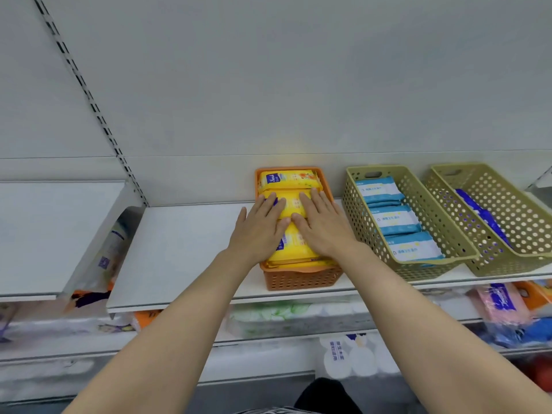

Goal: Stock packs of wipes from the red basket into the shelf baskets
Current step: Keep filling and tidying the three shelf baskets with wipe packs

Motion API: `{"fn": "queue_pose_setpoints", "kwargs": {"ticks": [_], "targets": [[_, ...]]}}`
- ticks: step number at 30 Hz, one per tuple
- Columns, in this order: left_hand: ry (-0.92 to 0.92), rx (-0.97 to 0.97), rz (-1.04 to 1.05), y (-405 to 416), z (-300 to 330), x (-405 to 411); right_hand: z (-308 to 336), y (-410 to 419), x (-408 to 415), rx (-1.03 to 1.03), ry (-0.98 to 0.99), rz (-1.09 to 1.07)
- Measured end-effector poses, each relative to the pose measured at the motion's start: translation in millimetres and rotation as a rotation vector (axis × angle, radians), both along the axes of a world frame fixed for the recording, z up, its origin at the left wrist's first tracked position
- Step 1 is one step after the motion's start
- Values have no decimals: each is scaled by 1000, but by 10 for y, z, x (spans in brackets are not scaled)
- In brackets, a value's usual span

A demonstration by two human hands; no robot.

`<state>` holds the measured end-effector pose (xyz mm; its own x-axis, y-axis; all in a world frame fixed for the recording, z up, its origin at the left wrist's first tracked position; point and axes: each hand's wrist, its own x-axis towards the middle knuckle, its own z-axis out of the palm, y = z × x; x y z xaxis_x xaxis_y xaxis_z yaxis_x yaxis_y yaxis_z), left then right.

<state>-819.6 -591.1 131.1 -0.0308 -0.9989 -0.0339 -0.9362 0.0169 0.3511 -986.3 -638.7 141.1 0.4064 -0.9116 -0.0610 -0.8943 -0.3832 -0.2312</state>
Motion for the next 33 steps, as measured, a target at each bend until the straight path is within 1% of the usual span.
{"fn": "queue_pose_setpoints", "kwargs": {"ticks": [6,10,13,15,18,20,23,26,29,33], "targets": [[-37,41,35,27,145,-54,148,-63,15,48,10,37],[17,-42,146,138,467,-110,457,-128,7,76,38,93],[59,-122,230,317,853,-120,845,-132,-19,-3,-6,186],[85,-209,288,512,1085,-101,1129,-80,-29,-85,-55,254],[100,-389,358,932,1298,-35,1493,134,-29,-223,-139,340],[110,-459,398,1286,1363,26,1620,351,-23,-292,-237,401],[118,-510,476,1827,1341,173,1614,712,30,-369,-394,484],[84,-533,559,2332,1181,389,1430,1090,222,-408,-480,541],[64,-498,638,2867,981,670,1163,1510,578,-373,-469,590],[67,-455,688,3571,725,1188,821,2079,1232,-258,-377,697]]}}
